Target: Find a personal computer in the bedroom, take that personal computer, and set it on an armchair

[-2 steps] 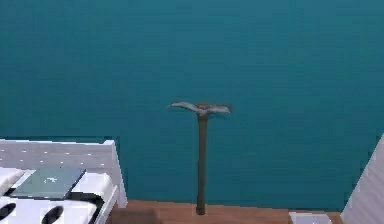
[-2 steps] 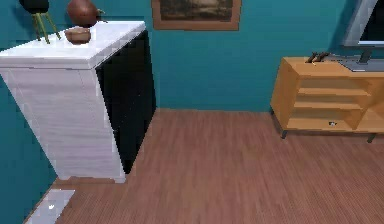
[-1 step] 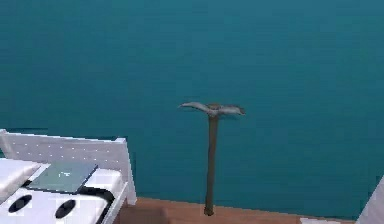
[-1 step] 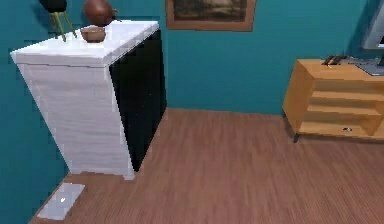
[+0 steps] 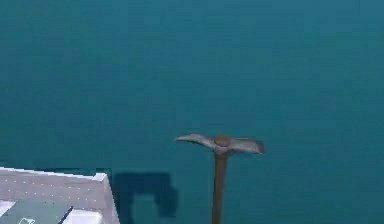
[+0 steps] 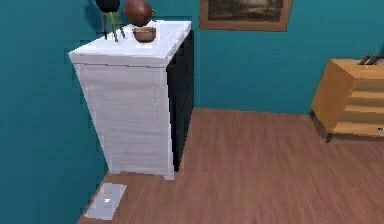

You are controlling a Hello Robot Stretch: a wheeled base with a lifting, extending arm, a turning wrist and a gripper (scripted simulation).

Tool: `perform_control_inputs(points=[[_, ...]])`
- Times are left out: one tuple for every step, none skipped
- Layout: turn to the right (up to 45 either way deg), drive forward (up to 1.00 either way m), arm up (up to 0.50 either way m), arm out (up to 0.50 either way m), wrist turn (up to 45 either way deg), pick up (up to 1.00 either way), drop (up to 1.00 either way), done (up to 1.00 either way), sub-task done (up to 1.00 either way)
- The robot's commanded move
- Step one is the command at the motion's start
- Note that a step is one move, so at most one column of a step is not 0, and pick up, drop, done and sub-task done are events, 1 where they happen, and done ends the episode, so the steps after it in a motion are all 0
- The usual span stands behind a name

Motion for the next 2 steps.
perform_control_inputs(points=[[-45.0, 0.00, 0.00, 0.00, 0.0, 0.00, 0.00, 0.00, 0.00], [-45.0, 0.00, 0.00, 0.00, 0.0, 0.00, 0.00, 0.00, 0.00]])
